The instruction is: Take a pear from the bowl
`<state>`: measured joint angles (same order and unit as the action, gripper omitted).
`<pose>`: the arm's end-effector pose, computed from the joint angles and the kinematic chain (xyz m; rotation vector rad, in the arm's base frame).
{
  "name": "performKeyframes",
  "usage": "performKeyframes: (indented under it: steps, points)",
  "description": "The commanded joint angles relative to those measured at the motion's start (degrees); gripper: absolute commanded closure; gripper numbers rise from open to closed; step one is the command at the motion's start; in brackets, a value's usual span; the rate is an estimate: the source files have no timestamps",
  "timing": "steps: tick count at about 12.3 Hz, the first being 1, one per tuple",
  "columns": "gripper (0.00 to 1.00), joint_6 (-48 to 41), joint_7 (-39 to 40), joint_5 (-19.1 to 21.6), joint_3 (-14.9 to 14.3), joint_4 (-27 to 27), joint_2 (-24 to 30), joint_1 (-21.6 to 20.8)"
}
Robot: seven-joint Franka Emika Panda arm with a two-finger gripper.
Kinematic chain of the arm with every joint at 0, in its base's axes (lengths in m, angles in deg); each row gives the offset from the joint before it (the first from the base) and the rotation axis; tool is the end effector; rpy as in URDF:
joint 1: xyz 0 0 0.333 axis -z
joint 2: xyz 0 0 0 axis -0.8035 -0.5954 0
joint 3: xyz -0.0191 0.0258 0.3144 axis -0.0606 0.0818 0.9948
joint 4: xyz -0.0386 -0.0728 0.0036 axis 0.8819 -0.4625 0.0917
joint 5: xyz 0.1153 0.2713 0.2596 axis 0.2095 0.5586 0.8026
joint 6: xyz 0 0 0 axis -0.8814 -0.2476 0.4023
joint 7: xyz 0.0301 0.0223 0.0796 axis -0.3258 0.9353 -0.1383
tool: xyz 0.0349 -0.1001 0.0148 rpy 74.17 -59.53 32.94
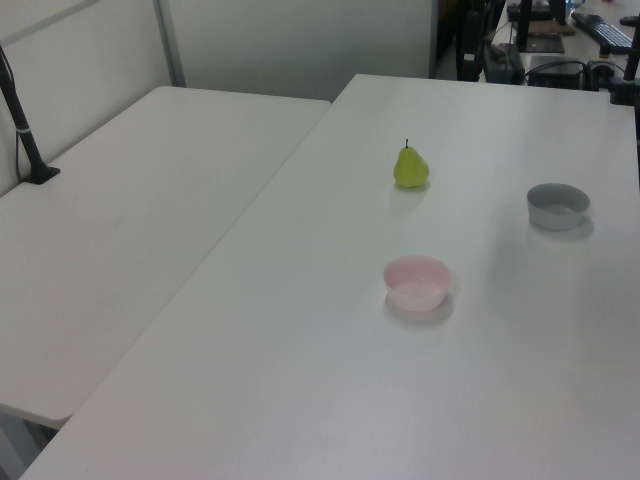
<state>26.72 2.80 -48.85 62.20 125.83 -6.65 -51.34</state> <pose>0.5683 -0.0380 0.6100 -3.1042 -0.1055 -0.1087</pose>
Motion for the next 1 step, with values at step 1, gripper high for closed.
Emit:
performKeyframes:
  steps: [1]
  points:
    - [0.0,1.4,1.0,-0.8,0.5,0.8,0.7,0.2]
